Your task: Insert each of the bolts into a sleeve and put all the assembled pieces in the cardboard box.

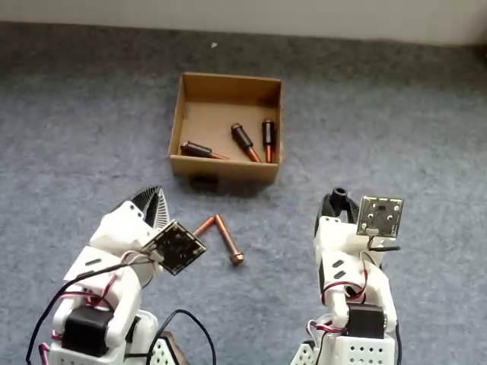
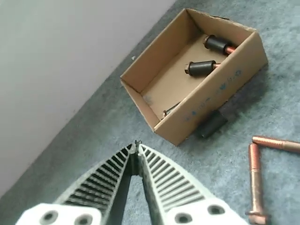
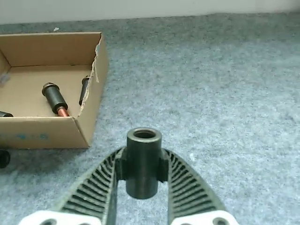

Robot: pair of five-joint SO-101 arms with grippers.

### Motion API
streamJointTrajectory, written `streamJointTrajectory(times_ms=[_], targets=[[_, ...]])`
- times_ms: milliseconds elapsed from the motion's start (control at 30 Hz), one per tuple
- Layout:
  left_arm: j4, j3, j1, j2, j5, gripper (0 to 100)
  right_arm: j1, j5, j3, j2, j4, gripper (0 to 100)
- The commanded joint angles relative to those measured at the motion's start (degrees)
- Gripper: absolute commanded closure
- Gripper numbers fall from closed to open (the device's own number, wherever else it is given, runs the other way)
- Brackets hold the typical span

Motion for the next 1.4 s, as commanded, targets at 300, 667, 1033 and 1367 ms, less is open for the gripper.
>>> streamJointTrajectory(times_ms=[300, 667, 1033, 1367], targets=[[0.2, -18.3, 8.7, 40.2, -9.1, 91, 0.7, -0.4, -1.0, -0.9, -0.8, 98.9], [5.2, -36.7, 12.3, 78.5, -20.1, 83, 0.4, 2.3, -1.2, -0.9, -0.8, 98.8], [11.3, -51.9, 19.6, 102.0, -25.8, 83, 0.3, 2.4, -1.2, -0.9, -0.8, 98.8], [11.6, -54.3, 23.6, 109.1, -26.3, 83, 0.3, 2.5, -1.2, -0.9, -0.8, 98.8]])
